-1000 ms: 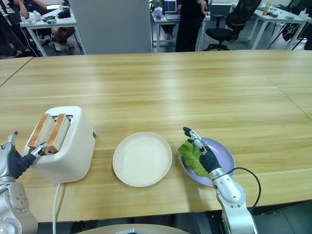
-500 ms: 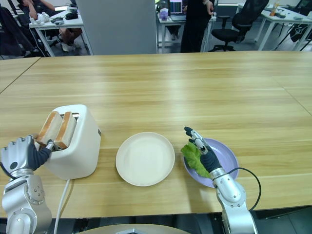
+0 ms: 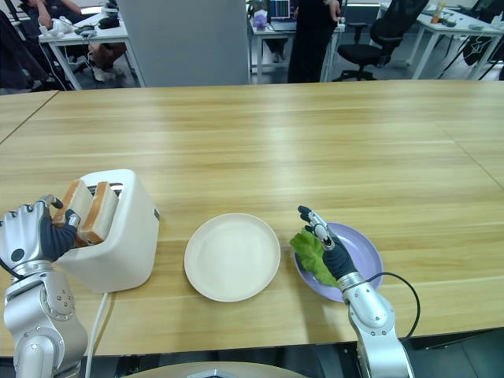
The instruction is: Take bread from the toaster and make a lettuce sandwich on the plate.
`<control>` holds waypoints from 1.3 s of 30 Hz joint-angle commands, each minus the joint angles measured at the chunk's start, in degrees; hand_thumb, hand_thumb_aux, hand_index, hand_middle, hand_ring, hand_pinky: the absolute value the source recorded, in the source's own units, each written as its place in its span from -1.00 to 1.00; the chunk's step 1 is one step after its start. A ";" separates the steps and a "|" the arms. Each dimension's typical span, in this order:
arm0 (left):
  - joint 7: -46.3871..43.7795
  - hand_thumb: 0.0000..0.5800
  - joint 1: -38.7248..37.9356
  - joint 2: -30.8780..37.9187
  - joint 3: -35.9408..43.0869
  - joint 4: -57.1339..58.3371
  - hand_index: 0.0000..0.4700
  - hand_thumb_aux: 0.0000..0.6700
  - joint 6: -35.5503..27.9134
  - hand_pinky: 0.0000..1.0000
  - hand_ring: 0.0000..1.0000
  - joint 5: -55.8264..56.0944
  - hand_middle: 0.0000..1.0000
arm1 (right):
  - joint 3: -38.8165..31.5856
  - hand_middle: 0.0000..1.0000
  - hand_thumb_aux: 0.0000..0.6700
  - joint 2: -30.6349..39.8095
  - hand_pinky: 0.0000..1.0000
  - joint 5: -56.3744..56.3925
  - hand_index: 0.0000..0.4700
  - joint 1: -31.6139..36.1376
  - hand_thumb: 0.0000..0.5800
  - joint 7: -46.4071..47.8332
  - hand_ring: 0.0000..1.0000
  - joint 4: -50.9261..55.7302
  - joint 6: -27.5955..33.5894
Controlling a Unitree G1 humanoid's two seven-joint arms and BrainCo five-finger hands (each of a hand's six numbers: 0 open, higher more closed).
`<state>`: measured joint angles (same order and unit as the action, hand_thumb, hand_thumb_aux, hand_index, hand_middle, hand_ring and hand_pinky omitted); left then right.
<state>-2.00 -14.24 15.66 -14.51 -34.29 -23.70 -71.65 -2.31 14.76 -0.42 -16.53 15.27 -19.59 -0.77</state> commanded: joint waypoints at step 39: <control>-9.42 -1.00 -11.80 -1.11 4.67 1.19 -1.00 -1.00 -2.19 1.00 1.00 -5.59 1.00 | 1.46 -1.00 -1.00 0.49 -1.00 0.47 -1.00 0.49 -1.00 0.01 -1.00 0.60 -0.35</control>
<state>-9.06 -24.53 14.56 -11.69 -33.98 -26.48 -76.47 -1.55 14.94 -0.33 -15.99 15.28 -18.91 -1.61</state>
